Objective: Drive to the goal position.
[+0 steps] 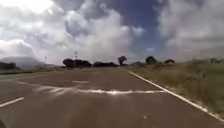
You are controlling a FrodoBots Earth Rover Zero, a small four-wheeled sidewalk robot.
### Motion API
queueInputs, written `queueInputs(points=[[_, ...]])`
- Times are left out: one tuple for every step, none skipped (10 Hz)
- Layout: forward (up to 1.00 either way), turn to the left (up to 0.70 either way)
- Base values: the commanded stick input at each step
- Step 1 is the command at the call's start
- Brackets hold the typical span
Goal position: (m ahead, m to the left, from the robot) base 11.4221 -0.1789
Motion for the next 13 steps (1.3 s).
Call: queueInputs(points=[[1.0,0.0],[1.0,0.0],[1.0,0.0],[1.0,0.0],[1.0,0.0],[1.0,0.0],[1.0,0.0],[1.0,0.0],[1.0,0.0],[1.0,0.0],[1.0,0.0],[1.0,0.0],[1.0,0.0]])
